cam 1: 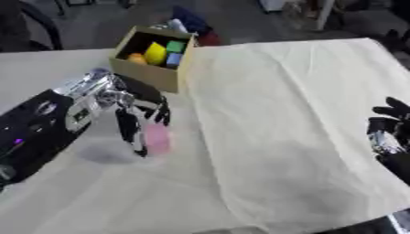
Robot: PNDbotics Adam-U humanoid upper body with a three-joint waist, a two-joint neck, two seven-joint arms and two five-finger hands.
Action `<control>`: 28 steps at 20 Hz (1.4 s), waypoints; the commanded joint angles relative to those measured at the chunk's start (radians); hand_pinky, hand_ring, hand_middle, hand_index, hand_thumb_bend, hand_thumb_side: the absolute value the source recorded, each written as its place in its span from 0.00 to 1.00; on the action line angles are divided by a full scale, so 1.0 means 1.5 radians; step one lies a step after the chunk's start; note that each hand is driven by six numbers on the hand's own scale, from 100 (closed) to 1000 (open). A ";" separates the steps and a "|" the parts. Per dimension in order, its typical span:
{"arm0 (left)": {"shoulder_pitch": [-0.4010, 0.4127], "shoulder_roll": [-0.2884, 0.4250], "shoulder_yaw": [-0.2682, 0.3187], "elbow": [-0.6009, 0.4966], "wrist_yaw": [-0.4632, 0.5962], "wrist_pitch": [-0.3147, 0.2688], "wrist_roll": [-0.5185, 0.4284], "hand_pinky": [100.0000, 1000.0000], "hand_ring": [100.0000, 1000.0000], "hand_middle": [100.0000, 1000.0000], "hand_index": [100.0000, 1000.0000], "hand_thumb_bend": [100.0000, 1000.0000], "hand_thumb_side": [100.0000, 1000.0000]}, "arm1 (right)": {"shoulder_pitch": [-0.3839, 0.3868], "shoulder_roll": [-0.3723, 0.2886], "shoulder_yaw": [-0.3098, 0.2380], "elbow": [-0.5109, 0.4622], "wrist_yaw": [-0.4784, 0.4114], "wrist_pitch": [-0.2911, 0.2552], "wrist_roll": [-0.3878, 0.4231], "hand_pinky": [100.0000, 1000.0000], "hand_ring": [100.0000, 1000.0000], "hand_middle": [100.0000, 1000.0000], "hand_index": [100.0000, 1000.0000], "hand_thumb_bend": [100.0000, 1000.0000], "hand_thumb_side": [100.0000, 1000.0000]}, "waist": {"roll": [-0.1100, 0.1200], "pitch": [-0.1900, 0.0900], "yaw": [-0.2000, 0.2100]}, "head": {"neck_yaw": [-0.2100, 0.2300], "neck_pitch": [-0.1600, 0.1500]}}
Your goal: Pick up objects on the table and place them in the box.
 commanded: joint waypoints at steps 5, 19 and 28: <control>0.007 -0.007 0.021 0.006 -0.026 0.002 0.084 0.41 0.38 0.39 0.60 0.38 0.00 | -0.009 -0.007 -0.002 -0.009 0.002 -0.001 0.003 0.84 0.75 0.77 0.94 0.00 0.37 | 0.001 -0.006 -0.001 | 0.001 -0.002; -0.093 0.029 0.145 0.036 -0.018 0.080 0.166 0.38 0.35 0.35 0.57 0.37 0.00 | -0.003 -0.008 -0.003 -0.006 0.001 0.000 0.003 0.84 0.75 0.76 0.94 0.00 0.37 | 0.000 -0.014 0.007 | -0.001 -0.002; -0.239 -0.115 0.299 0.382 -0.284 0.195 0.372 0.45 0.40 0.40 0.64 0.35 0.00 | 0.000 -0.005 0.001 -0.003 -0.003 -0.001 0.006 0.84 0.75 0.76 0.93 0.00 0.37 | -0.005 -0.016 -0.003 | 0.007 -0.002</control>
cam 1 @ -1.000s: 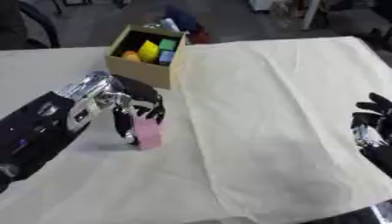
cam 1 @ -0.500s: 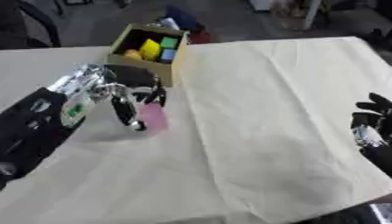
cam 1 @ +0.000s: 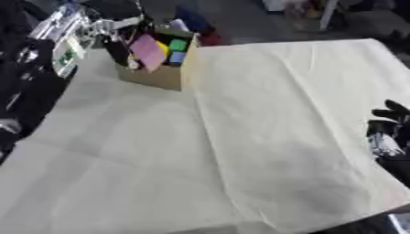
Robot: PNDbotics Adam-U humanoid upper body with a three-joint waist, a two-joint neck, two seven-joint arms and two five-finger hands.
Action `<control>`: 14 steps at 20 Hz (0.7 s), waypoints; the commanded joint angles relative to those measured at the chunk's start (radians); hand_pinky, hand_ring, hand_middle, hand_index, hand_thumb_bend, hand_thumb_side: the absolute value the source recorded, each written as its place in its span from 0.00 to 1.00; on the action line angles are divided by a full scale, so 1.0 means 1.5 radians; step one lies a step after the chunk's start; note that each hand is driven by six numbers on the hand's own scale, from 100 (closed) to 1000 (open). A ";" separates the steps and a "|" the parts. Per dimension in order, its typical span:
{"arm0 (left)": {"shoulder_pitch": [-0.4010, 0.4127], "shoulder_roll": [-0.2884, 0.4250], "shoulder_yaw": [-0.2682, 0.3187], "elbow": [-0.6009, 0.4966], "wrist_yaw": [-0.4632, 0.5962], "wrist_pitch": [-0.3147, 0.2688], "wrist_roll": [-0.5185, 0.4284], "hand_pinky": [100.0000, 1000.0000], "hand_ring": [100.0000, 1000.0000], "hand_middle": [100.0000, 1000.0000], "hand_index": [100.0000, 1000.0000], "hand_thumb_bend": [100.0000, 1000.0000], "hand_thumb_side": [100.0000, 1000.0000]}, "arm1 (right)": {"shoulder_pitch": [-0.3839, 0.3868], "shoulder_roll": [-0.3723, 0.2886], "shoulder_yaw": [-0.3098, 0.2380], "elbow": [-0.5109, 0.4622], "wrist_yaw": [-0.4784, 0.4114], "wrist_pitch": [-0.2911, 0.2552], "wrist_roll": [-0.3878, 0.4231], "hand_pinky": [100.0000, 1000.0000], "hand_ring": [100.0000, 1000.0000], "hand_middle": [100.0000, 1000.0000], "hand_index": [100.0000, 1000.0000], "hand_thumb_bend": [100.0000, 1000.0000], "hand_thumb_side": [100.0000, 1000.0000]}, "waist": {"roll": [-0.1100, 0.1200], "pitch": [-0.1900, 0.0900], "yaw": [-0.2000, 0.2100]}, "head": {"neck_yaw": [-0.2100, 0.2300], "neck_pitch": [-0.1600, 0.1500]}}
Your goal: Pick up objects on the table and place them in the box.
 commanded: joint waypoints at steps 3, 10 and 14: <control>-0.043 -0.045 0.095 0.136 -0.080 0.109 0.151 0.59 0.53 0.53 0.77 0.35 0.03 | -0.007 -0.005 0.003 -0.007 -0.004 -0.003 0.005 0.84 0.75 0.76 0.93 0.00 0.37 | -0.005 -0.013 -0.008 | 0.011 -0.002; -0.040 -0.044 0.110 0.168 -0.055 0.168 0.238 0.81 0.78 0.82 0.91 0.51 0.47 | -0.006 -0.004 0.002 -0.006 -0.005 -0.003 0.005 0.84 0.75 0.76 0.93 0.00 0.37 | -0.005 -0.013 -0.012 | 0.013 -0.002; -0.029 -0.024 0.114 0.142 -0.018 0.178 0.250 0.80 0.77 0.81 0.92 0.47 0.49 | -0.006 -0.004 0.000 -0.006 -0.004 -0.003 0.004 0.84 0.75 0.76 0.94 0.00 0.37 | -0.007 -0.015 -0.003 | 0.012 -0.002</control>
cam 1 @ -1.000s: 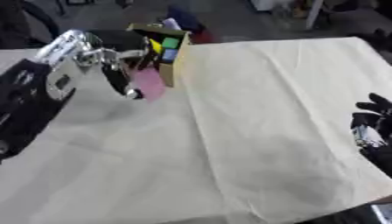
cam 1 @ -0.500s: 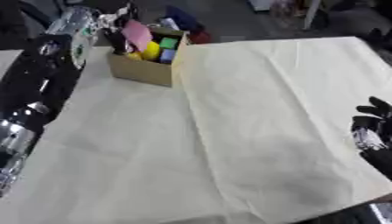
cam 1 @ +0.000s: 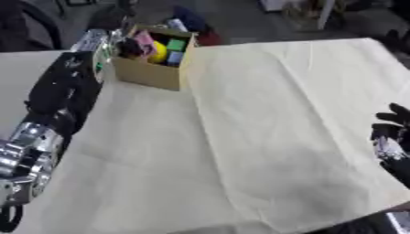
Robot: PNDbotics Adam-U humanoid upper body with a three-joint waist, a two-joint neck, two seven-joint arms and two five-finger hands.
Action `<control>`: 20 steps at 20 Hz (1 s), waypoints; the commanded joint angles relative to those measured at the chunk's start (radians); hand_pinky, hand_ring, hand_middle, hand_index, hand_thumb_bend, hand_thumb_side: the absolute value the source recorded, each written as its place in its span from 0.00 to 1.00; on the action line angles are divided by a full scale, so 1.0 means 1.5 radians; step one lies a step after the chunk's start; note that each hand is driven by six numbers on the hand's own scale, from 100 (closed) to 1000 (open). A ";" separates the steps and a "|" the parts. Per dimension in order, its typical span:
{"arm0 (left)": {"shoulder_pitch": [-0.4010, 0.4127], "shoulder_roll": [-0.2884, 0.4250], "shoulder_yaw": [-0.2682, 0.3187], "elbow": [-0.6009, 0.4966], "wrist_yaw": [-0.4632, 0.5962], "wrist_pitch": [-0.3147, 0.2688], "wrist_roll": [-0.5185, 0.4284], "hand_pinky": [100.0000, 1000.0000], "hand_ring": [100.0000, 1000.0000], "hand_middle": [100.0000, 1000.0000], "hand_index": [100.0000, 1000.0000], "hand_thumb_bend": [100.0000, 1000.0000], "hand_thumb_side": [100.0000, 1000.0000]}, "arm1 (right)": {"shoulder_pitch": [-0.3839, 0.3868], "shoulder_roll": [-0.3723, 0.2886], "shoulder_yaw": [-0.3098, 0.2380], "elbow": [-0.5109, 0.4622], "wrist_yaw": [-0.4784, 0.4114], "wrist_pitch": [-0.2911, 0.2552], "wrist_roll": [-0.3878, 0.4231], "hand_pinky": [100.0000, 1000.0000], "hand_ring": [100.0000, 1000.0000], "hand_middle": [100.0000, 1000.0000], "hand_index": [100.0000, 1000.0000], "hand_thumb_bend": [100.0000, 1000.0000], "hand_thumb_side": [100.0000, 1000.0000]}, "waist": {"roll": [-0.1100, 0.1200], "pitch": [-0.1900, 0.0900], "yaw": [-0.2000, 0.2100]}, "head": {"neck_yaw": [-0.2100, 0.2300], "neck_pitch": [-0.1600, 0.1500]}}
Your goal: Pick up objects on the table and place them in the box.
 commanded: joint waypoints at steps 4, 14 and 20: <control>0.038 0.082 0.011 -0.132 0.149 -0.025 0.029 0.70 0.65 0.67 0.86 0.34 0.38 | -0.006 -0.004 -0.007 -0.007 0.000 -0.001 -0.001 0.84 0.75 0.76 0.94 0.00 0.37 | -0.009 -0.014 0.014 | 0.000 -0.002; 0.383 0.139 0.074 -0.602 0.559 -0.108 0.105 0.63 0.59 0.59 0.83 0.12 0.41 | -0.014 0.003 -0.011 -0.016 0.000 0.000 -0.009 0.84 0.74 0.76 0.93 0.00 0.38 | -0.007 -0.006 0.045 | 0.038 -0.002; 0.520 0.048 0.116 -0.712 0.606 -0.126 0.184 0.63 0.61 0.60 0.83 0.10 0.46 | -0.022 0.013 -0.009 -0.023 -0.002 -0.002 -0.012 0.84 0.74 0.75 0.93 0.00 0.38 | -0.007 0.001 0.052 | 0.054 -0.002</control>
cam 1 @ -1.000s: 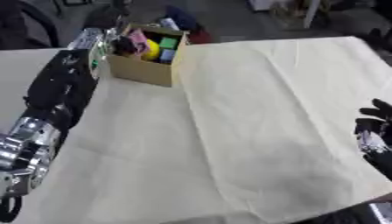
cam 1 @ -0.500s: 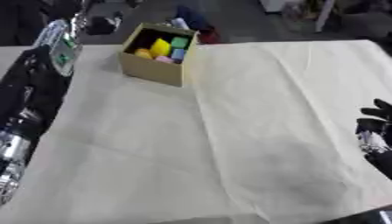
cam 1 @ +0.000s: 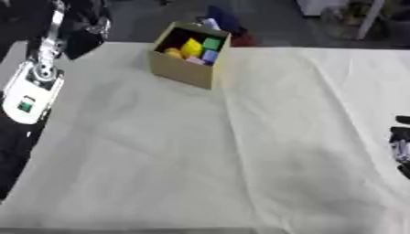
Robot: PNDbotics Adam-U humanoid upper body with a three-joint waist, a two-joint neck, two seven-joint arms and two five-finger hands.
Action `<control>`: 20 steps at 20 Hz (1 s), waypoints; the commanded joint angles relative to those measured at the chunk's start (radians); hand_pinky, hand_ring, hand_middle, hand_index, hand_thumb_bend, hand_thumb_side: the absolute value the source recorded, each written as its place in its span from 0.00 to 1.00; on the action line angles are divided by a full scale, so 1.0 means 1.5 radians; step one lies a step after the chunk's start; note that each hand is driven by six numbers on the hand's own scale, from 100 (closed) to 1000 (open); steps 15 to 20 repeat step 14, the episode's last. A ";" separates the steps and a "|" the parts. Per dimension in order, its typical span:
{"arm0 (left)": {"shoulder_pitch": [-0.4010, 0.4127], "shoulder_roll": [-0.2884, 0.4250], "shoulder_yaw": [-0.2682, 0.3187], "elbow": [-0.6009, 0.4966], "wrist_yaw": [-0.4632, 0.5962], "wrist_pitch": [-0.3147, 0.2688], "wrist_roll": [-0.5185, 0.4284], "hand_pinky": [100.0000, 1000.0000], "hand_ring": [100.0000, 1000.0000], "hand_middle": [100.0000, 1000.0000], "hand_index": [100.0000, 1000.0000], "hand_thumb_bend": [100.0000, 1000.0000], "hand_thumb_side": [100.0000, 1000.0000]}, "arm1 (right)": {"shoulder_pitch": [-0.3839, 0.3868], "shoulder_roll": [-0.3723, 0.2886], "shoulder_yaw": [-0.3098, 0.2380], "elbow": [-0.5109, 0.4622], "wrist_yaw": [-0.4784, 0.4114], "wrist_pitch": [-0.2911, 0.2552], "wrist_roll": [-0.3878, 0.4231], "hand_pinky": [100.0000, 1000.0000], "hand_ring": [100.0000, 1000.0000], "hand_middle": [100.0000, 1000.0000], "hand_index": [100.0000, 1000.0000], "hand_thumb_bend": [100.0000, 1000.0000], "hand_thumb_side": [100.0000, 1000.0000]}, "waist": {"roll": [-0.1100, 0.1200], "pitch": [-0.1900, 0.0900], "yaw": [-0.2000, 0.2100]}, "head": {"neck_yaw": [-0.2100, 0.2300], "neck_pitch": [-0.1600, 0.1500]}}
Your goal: Pick up objects on the table and place them in the box.
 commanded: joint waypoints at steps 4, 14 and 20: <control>0.054 -0.060 0.026 -0.078 0.019 -0.015 0.040 0.63 0.60 0.59 0.83 0.08 0.49 | -0.011 0.001 -0.006 -0.020 -0.003 -0.001 -0.012 0.83 0.73 0.75 0.93 0.00 0.38 | -0.008 0.004 0.003 | -0.006 -0.002; 0.086 -0.118 0.021 -0.080 0.037 -0.015 0.060 0.61 0.58 0.56 0.81 0.02 0.54 | -0.014 0.001 -0.007 -0.022 -0.004 0.001 -0.029 0.83 0.73 0.74 0.93 0.00 0.38 | -0.003 0.015 0.004 | -0.024 -0.002; 0.086 -0.118 0.021 -0.080 0.037 -0.015 0.060 0.61 0.58 0.56 0.81 0.02 0.54 | -0.014 0.001 -0.007 -0.022 -0.004 0.001 -0.029 0.83 0.73 0.74 0.93 0.00 0.38 | -0.003 0.015 0.004 | -0.024 -0.002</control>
